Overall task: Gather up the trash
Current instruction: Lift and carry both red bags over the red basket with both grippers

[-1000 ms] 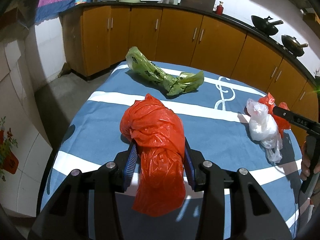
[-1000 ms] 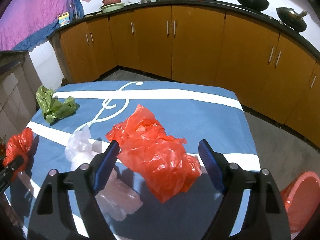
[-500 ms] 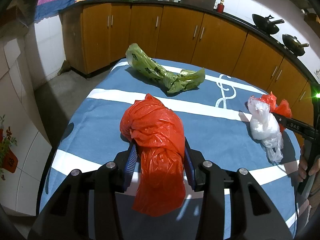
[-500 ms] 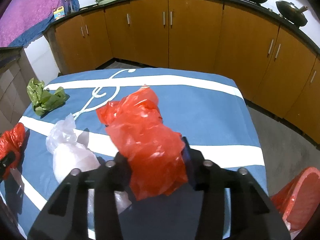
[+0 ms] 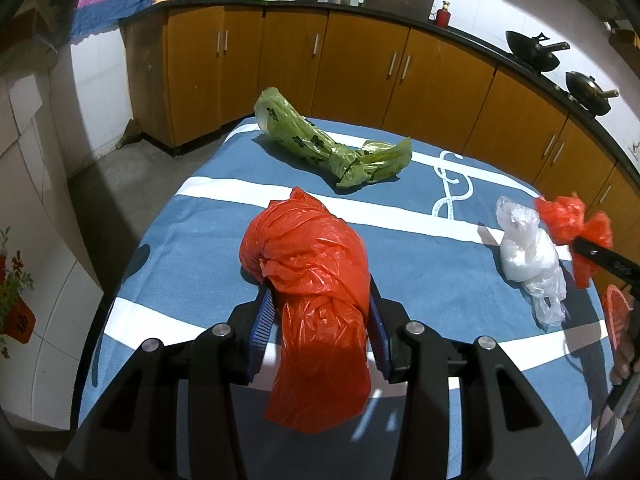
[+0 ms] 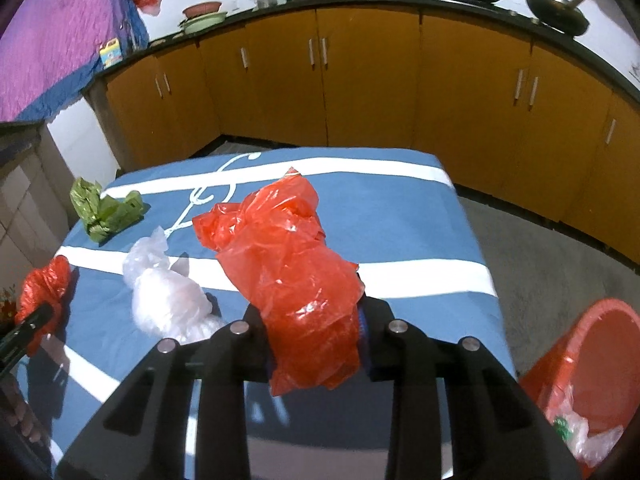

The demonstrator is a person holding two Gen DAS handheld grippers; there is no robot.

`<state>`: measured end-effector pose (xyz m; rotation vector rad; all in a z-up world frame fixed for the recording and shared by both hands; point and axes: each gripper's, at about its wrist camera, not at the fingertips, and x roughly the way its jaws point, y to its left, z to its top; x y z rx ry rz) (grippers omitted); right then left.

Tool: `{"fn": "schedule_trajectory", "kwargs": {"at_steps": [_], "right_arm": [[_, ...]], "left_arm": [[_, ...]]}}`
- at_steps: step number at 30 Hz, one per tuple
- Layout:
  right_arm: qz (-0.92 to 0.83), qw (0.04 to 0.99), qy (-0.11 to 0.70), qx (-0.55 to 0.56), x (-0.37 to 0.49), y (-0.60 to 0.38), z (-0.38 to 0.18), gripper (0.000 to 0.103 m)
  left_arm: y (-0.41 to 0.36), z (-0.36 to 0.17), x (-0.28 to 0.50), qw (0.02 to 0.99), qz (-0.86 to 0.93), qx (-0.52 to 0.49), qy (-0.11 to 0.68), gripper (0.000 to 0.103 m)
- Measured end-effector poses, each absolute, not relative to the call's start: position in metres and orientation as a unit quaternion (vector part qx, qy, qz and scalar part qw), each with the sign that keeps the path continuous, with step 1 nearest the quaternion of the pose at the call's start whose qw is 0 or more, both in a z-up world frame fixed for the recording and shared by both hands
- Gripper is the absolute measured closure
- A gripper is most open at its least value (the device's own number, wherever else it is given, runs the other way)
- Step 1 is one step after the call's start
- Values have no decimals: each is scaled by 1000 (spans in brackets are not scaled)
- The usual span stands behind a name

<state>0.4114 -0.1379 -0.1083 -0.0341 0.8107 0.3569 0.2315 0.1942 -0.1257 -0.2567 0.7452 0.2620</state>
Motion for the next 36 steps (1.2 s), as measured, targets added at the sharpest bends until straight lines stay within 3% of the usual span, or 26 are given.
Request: {"fn": "schedule_trajectory", "kwargs": {"at_steps": [15,36], "right_arm": [[135,924,346,93,340,-215,-54,73],[-5,955,281,94,218,-343,-13,72]], "left_arm": [[135,-78,214,936,59,-114,326,60],[-28,-20,186,953,-110,-61,276,60]]}}
